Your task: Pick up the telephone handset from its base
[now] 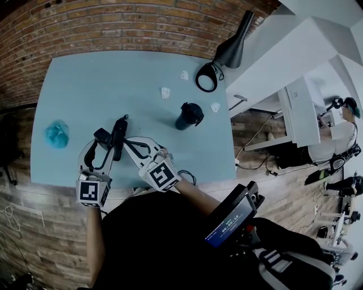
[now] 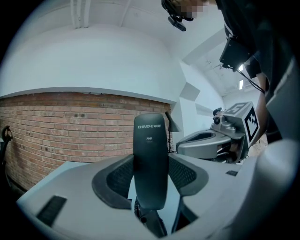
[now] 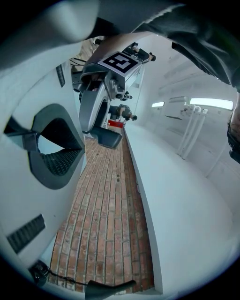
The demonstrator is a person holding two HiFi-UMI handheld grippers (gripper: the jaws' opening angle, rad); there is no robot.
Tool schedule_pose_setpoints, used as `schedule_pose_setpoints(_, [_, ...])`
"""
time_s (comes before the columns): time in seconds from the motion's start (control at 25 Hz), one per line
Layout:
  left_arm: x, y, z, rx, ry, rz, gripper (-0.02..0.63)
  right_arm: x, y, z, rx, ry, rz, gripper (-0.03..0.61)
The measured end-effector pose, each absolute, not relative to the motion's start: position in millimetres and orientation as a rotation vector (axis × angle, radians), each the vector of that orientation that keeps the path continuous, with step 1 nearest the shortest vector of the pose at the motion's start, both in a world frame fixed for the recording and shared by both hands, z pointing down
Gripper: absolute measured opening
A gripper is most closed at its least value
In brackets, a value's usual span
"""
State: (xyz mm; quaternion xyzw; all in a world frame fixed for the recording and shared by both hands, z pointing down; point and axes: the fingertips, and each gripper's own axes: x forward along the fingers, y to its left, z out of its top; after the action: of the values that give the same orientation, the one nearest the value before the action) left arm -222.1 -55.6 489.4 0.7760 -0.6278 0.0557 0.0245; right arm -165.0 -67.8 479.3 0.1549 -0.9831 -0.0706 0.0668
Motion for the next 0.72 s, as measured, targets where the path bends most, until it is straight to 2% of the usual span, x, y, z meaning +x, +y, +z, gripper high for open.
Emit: schedule_pose_setpoints(0.72, [-225.2,-55.9,497.1,2.341,-1.961,0.244,0.260,-164.1,-67.6,484.5,0.466,-2.942,-0.194,0.006])
